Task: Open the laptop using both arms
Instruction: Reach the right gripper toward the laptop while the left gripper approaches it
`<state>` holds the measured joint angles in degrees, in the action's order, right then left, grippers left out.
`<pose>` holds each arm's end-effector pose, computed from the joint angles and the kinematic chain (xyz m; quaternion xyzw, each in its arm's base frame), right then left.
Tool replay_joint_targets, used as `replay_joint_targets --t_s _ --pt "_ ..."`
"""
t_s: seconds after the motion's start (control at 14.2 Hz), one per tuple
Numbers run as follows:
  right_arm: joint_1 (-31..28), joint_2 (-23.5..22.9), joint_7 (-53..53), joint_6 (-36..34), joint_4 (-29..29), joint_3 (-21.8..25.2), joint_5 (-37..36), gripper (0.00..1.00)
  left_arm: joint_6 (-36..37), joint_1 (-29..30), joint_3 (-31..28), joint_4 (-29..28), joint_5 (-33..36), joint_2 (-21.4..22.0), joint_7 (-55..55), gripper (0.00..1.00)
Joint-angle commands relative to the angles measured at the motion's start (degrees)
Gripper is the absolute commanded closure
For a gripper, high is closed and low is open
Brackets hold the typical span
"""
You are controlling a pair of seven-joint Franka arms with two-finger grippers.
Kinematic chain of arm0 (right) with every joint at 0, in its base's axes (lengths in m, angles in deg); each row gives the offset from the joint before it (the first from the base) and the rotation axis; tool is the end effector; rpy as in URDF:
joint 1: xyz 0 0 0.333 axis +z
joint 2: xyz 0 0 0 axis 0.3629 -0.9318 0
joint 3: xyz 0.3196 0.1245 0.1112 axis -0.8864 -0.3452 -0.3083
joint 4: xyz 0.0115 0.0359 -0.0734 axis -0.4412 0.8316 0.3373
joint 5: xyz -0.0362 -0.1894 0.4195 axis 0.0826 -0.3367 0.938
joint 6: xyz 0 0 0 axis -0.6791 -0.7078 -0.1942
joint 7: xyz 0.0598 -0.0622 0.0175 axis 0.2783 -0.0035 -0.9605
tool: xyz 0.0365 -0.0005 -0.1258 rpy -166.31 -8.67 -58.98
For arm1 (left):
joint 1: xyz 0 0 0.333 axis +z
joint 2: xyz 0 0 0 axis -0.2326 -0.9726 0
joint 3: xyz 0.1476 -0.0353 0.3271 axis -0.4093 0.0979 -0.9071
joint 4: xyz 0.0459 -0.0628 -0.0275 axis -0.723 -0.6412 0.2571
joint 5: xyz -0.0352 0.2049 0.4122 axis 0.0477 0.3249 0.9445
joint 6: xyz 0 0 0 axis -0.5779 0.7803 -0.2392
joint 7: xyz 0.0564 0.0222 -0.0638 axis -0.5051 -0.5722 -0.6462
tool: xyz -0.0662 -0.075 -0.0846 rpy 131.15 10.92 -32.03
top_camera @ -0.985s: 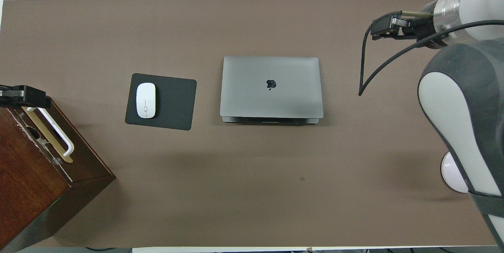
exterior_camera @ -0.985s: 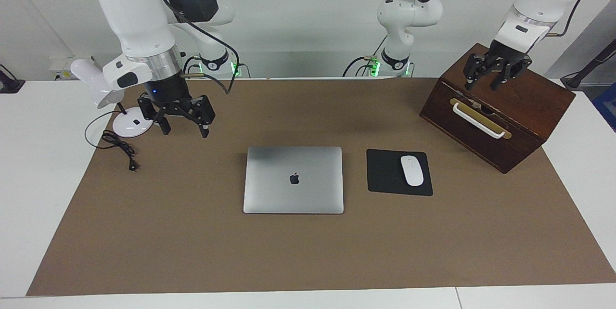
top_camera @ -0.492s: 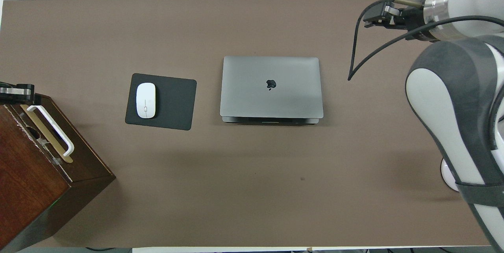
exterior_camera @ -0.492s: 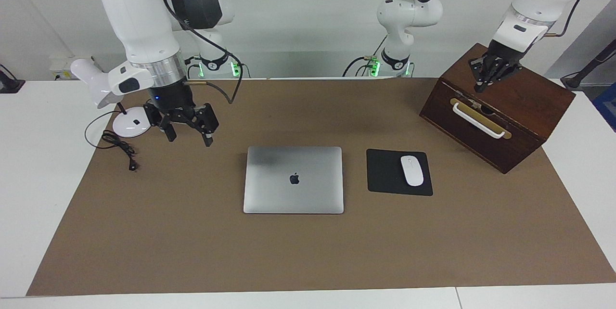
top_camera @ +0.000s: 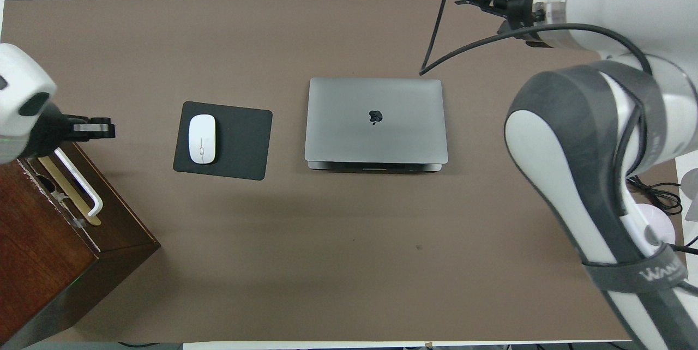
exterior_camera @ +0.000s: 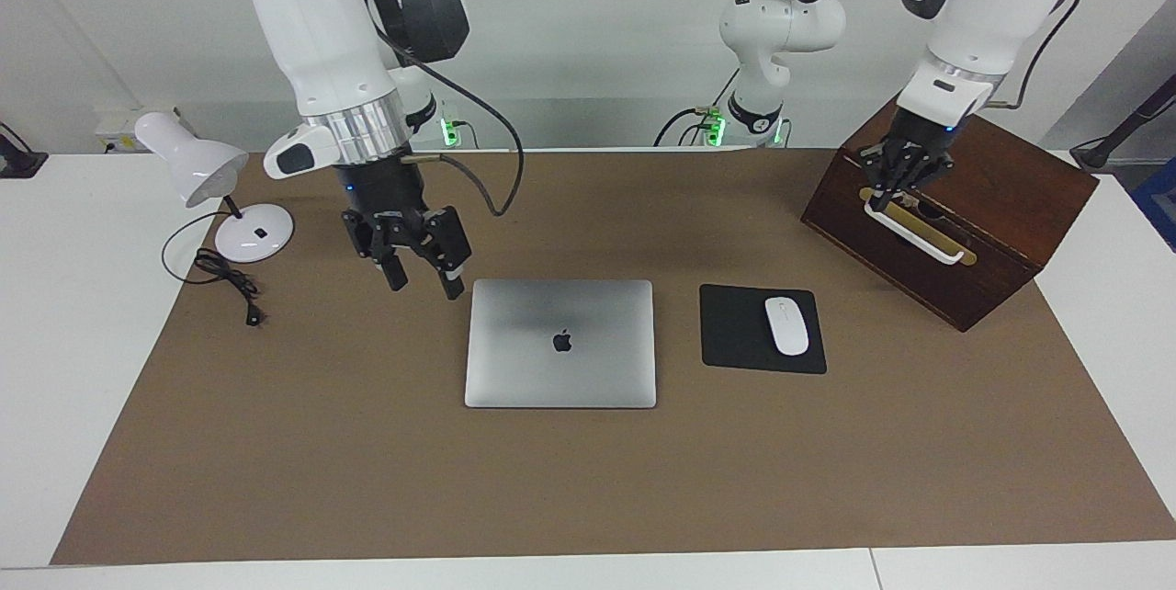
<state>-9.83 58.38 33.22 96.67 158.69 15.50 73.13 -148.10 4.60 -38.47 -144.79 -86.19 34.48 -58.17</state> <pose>0.7350 0.2161 0.6221 -0.9315 0.2617 -0.1906 0.1657 0.5860 -0.0891 0.5692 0.9939 -0.0506 0.0873 0.0452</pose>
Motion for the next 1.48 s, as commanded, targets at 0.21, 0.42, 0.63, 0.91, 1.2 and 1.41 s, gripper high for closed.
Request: replay_joint_targets --t_s 0.21,0.42,0.63,0.91,1.2,1.41 --pt "3.75 -2.42 10.75 9.48 0.73 -0.18 0.77 1.00 -20.78 -8.62 -0.58 -16.32 -0.36 2.98 -0.69 1.00" --pt "5.87 -2.95 15.94 12.11 1.07 -0.18 0.24 1.00 -35.28 -12.40 -0.58 -24.85 -0.45 1.84 -1.04 1.00" --pt "8.24 -3.13 20.33 14.94 2.48 -0.01 0.06 1.00 -45.05 -15.31 -0.67 -29.08 -0.45 -0.97 -0.87 1.00" --pt "9.03 -3.04 22.54 15.20 3.80 -0.10 -0.56 1.00 -56.83 -18.56 -0.67 -33.29 -0.36 -3.87 0.98 1.00" --pt "9.47 -4.26 30.53 21.07 5.38 -0.10 -0.64 1.00 -66.41 -21.28 -0.76 -37.17 -0.36 -5.98 1.77 1.00" --pt "11.14 -5.23 37.20 25.65 5.47 -0.10 -0.64 1.00 -74.93 -23.04 -0.76 -39.37 -0.36 -9.31 1.77 1.00"
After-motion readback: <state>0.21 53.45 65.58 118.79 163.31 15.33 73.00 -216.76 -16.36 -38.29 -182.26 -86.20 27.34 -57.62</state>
